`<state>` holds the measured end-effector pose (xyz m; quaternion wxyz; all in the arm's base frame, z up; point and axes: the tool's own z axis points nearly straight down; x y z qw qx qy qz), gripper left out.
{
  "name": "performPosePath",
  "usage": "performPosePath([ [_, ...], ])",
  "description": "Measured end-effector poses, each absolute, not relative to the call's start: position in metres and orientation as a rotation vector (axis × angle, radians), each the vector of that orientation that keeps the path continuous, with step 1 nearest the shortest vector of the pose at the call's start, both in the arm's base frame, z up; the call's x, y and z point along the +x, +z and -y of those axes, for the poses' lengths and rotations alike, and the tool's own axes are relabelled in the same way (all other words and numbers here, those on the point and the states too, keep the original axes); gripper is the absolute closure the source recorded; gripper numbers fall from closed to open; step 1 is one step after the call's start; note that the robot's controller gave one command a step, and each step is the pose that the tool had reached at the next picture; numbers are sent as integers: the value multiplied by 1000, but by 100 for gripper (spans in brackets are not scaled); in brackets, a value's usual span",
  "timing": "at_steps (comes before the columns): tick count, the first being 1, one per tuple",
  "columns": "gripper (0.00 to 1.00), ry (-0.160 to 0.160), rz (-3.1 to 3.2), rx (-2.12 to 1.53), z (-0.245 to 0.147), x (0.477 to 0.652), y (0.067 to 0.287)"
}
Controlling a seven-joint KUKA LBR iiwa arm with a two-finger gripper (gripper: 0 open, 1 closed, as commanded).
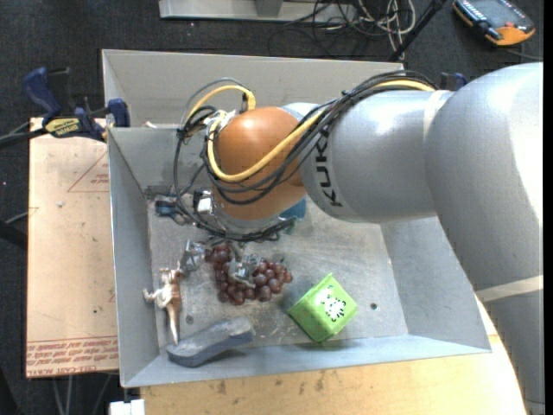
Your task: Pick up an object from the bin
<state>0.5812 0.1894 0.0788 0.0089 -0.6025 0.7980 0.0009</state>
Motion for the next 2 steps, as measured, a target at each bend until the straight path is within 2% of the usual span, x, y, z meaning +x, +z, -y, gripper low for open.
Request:
performPosePath([
  [1,100,-3,-2503,-1889,-186,582,81],
  [2,100,-3,-2503,-1889,-186,582,81],
])
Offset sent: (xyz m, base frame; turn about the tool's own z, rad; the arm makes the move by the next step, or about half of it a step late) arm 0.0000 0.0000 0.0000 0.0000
